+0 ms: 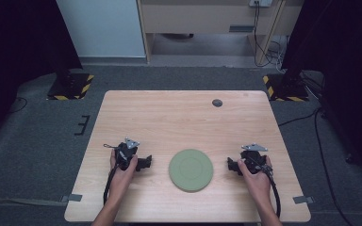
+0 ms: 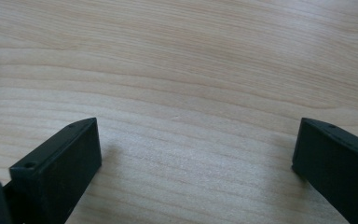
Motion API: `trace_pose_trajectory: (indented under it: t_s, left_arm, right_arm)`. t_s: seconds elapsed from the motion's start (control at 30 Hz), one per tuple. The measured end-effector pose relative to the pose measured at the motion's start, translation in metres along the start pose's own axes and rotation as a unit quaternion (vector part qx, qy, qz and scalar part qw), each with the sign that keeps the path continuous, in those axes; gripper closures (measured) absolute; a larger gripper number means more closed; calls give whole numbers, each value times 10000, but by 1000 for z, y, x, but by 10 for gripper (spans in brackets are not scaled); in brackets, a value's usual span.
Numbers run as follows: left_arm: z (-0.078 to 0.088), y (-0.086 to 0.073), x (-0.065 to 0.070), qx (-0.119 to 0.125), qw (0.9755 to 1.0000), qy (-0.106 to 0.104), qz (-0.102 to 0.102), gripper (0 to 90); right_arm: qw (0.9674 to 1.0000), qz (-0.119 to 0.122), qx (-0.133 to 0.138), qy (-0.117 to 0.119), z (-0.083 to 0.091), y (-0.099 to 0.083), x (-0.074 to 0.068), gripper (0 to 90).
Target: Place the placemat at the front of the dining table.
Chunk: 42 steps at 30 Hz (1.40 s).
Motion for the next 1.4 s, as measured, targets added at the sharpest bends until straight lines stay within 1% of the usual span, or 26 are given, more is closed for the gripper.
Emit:
trace_pose_trajectory:
  t_s: [0.03,0.07,0.1,0.13,0.17,0.2,0.23,0.27,0.3,0.37,0.4,0.43,0.47,0.5,0.53,0.6,0.63,0.73,0.83,0.9,0.93,0.97,1.0,1.1,1.27,1.4]
  left_arm:
    - [0,0,0,-2,10000,-5,-4,0]
    - [0,0,0,-2,10000,-5,-4,0]
    - [1,0,0,-4,10000,-28,-31,0]
    - [1,-1,0,-1,10000,-46,-45,0]
    - [2,-2,1,4,9999,-120,-98,0]
    - [2,-2,1,4,9999,-120,-98,0]
    - [5,-4,4,21,9996,-163,-212,2]
    - [5,-4,4,21,9996,-163,-212,12]
    - [6,-5,6,36,9995,-202,-257,12]
    - [9,-7,11,84,9986,-263,-440,19]
    - [10,-8,13,96,9983,-281,-502,18]
    - [11,-8,14,105,9982,-295,-515,18]
    - [12,-9,16,137,9978,-339,-556,20]
    - [15,-9,21,275,9970,-389,-610,20]
    - [15,-9,21,275,9970,-389,-610,21]
    - [16,-10,27,335,9963,-501,-615,21]
    - [17,-10,31,331,9957,-575,-648,20]
    - [17,-10,39,349,9943,-665,-752,23]
    - [19,-9,45,365,9936,-760,-749,24]
    - [21,-9,51,342,9928,-905,-703,24]
    - [21,-9,51,342,9928,-905,-703,24]
    - [22,-9,56,356,9920,-974,-718,24]
    - [22,-9,56,356,9920,-974,-718,24]
    - [23,-8,65,346,9905,-1087,-773,24]
    - [22,-10,70,288,9893,-1155,-840,26]
    - [23,-10,74,313,9885,-1214,-850,26]
  right_arm:
    - [10000,34,3,66,0,0,-1,14]
    - [10000,34,3,66,0,0,-1,14]
    - [9996,169,20,212,1,0,-4,40]
    - [9996,169,20,212,1,0,-4,40]
    - [9988,362,106,321,3,-1,-9,61]
    - [9988,362,106,321,3,-1,-9,61]
    - [9972,619,120,408,6,-3,-16,58]
    - [9972,619,120,408,6,-3,-16,58]
    - [9966,694,143,424,7,-4,-18,55]
    - [9950,856,166,477,10,-6,-25,53]
    - [9939,963,169,516,13,-8,-29,53]
    - [9927,1022,119,628,15,-8,-32,56]
    - [9926,1011,106,659,16,-9,-33,57]
    - [9909,1121,99,736,19,-9,-37,62]
    - [9909,1121,99,736,19,-9,-37,62]
    - [9892,1170,127,869,23,-9,-41,63]
    - [9874,1232,173,975,25,-9,-44,64]
    - [9868,1233,219,1025,26,-8,-46,65]
    - [9867,1244,190,1034,27,-9,-47,65]
    - [9857,1274,200,1085,29,-9,-49,65]
    - [9857,1274,200,1085,29,-9,-49,65]
    - [9851,1297,208,1112,29,-9,-51,65]
    - [9851,1297,208,1112,29,-9,-51,65]
    - [9840,1349,229,1137,29,-10,-55,65]
    - [9837,1375,222,1139,29,-10,-58,65]
    - [9836,1364,259,1152,31,-10,-59,65]
Point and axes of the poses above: each handheld gripper's, and its own axes: z roughly backward along the jaws, y roughly out of its top, x roughly to its right, the point moved 3 cm from there along -z, roughly forward along the jaws, and after that the axes turned 2 degrees about x, right-handed, at the moved point
